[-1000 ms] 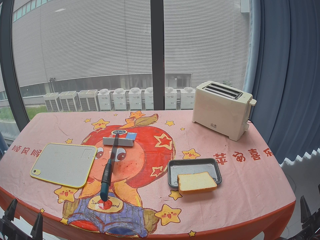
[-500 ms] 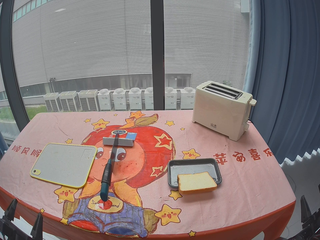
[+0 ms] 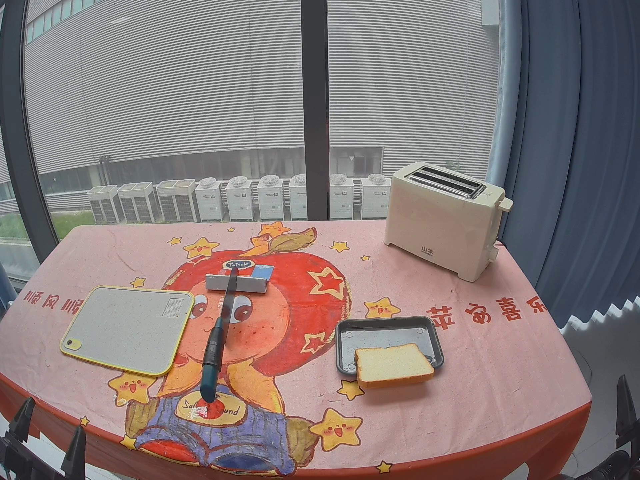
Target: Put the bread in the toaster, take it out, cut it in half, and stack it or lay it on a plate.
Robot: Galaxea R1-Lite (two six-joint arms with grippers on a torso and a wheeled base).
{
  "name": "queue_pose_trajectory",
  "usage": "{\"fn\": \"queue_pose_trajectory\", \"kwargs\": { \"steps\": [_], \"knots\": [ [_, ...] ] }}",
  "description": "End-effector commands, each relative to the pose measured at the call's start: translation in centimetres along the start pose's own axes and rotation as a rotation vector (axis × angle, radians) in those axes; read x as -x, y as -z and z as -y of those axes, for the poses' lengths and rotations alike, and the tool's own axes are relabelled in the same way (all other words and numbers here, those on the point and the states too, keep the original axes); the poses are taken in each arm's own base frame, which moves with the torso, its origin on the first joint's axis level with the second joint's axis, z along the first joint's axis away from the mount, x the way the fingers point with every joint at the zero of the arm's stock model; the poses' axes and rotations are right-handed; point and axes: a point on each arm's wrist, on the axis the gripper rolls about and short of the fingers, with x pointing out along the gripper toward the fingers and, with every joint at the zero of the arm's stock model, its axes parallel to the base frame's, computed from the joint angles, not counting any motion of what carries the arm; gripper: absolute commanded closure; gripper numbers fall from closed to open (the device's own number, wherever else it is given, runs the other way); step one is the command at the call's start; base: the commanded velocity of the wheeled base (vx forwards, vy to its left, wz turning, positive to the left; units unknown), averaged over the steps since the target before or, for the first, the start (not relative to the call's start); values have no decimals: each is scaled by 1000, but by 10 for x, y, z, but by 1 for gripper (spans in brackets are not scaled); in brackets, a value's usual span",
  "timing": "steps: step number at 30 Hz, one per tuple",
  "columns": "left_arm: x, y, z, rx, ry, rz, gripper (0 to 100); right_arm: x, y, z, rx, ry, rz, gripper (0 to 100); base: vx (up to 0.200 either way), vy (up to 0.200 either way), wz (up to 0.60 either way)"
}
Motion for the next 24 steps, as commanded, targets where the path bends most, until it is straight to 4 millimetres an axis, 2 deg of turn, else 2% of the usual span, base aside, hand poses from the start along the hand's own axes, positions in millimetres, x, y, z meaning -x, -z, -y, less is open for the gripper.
{"fn": "queue_pose_trajectory", "kwargs": {
  "steps": [1, 15, 24],
  "knots": [
    [0, 5, 0, -1, 0, -1, 0, 1, 8, 0, 0, 2, -33, 0, 0, 0, 0],
    [0, 5, 0, 1, 0, -1, 0, 1, 7, 0, -66, -14, -18, 0, 0, 0, 0],
    [0, 5, 0, 1, 0, -1, 0, 1, 8, -2, -150, -106, -37, 0, 0, 0, 0]
  ]
}}
